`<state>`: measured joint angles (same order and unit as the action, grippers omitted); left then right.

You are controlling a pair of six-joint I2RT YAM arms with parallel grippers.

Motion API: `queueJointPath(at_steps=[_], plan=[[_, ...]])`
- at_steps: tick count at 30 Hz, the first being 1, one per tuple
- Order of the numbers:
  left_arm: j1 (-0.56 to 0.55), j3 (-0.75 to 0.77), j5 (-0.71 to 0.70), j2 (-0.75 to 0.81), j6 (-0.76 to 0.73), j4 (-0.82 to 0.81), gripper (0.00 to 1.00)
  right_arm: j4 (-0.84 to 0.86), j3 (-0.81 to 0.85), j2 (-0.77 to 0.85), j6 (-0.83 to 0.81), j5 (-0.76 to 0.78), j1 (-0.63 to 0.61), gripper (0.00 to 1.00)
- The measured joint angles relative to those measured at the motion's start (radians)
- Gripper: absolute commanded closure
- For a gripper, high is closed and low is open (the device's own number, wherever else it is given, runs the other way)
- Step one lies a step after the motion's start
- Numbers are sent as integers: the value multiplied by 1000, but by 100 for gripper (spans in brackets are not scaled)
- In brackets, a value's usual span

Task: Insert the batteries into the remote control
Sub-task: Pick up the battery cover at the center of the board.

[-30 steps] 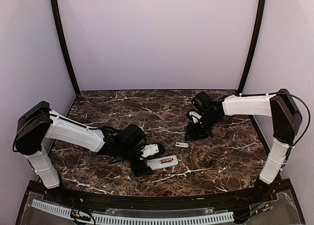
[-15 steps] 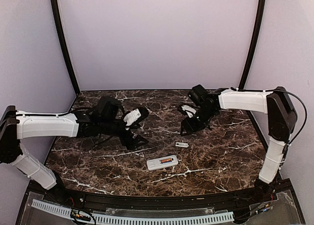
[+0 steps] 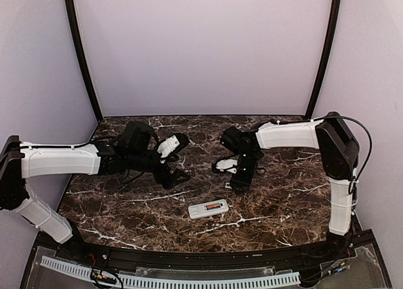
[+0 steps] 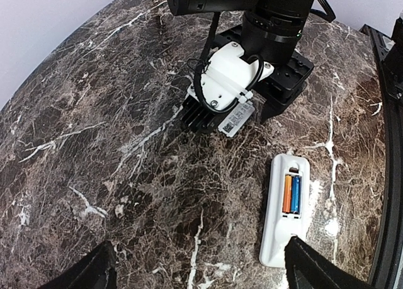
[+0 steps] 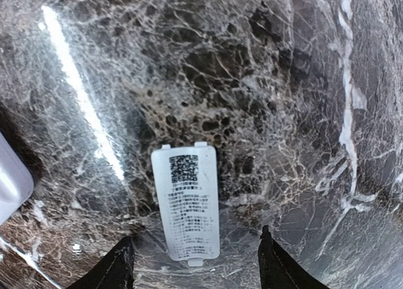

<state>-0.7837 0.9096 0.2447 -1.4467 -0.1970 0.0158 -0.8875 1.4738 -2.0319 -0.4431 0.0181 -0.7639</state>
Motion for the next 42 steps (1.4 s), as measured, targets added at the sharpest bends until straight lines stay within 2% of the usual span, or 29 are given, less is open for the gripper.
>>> queueJointPath(at_steps=[8,31,35,42], plan=[[0,6,-3,-10,0,1,8,-29,20,-28,-23,21,1,55],[0,6,-3,-25,0,2,9,-59,58,-54,-23,24,0,62],[0,6,-2,-26,0,2,8,-60,65,-59,-25,20,-1,74],[0,6,-2,-26,-1,1,9,-59,69,-61,-26,5,-2,83]])
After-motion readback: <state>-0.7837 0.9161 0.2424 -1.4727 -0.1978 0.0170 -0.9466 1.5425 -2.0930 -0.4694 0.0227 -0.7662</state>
